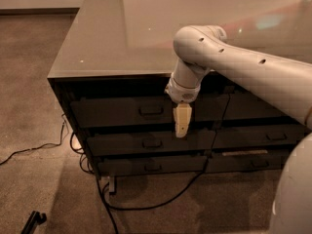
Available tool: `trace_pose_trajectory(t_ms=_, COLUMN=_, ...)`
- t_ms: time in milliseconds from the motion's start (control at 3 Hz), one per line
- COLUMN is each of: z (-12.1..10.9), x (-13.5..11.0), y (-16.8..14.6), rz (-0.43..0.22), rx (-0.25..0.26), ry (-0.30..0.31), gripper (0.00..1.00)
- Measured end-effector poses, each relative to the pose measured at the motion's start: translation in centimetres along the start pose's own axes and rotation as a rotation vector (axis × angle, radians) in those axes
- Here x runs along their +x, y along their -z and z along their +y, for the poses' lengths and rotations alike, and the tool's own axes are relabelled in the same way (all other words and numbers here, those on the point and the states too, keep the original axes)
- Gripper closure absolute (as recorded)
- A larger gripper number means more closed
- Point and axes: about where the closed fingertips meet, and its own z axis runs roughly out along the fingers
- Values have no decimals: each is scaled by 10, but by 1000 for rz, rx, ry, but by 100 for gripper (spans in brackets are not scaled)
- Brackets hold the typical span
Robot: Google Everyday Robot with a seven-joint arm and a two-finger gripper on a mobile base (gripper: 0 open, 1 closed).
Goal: Open top drawer
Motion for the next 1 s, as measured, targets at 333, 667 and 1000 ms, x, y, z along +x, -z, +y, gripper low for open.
trace_pose_trajectory(t_ms=333, z=-7, x=-3, y=-18, rz=-2, rx=-32, ry=8, gripper=0)
trace_pose_trajectory(t_ms=667, z=-29, x=1, y=-40, rz=26, rx=-51, ry=5, gripper=0)
trace_pose_trajectory(t_ms=1000, z=-45, x=5, y=-51, rz=60, rx=-49, ry=8, gripper=0)
